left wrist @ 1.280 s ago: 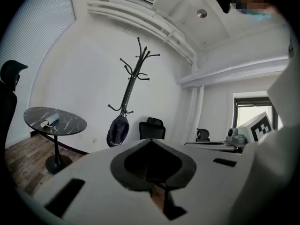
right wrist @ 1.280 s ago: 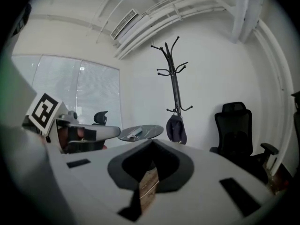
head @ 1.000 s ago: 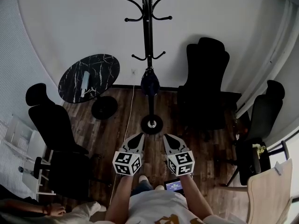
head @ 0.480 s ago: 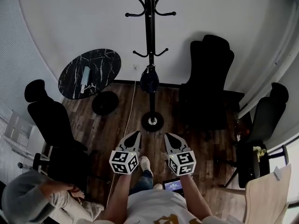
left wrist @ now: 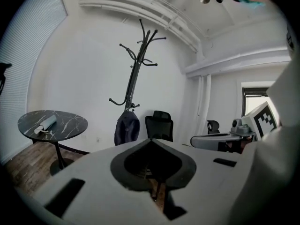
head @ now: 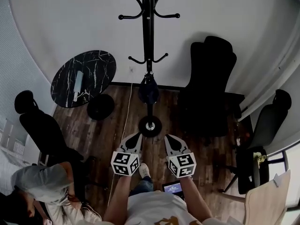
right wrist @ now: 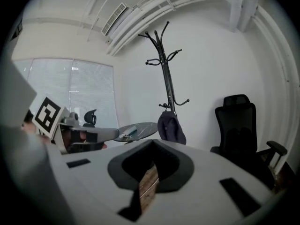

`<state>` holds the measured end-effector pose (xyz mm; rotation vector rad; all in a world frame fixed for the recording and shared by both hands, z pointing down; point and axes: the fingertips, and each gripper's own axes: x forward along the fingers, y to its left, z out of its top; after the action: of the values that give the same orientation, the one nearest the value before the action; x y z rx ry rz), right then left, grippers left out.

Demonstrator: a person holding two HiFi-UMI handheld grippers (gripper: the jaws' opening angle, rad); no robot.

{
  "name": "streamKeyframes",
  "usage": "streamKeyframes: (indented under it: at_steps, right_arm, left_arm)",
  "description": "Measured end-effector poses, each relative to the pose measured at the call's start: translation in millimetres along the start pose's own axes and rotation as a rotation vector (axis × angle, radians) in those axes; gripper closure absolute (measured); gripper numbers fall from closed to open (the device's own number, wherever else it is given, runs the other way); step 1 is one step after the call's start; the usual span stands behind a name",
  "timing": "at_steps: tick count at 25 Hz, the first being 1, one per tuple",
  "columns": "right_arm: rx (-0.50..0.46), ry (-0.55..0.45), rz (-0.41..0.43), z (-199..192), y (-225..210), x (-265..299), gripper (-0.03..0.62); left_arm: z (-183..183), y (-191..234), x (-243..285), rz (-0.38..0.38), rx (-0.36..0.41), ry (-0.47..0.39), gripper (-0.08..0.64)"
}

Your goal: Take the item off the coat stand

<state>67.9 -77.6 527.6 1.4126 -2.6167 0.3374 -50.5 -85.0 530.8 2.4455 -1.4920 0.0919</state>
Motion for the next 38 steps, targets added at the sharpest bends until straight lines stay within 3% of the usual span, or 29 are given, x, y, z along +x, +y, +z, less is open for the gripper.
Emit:
streamKeyframes:
  at_steps: [7,18,26,38]
  right_arm:
    - [0.014,0.011,-0.048,20,-39,67,0.58]
    - [0.009,0.031,-0.112,42,-66,163,0.58]
    - [-0.029,0.018,-0.185,48,-76,174,0.58]
    - [-0.031,0.037,-0.191,38,-83,173,0.58]
  left_arm:
    - [20,49,69,-0.023,-0.012,0.022,0.54]
    - [53,123,146,-0.056,-0.015,0.006,0.54]
    - [54,132,166,-0.109,-0.032,-0.002,0.54]
    - [46,139,165,-0.061,0.014,-0.008,0.539]
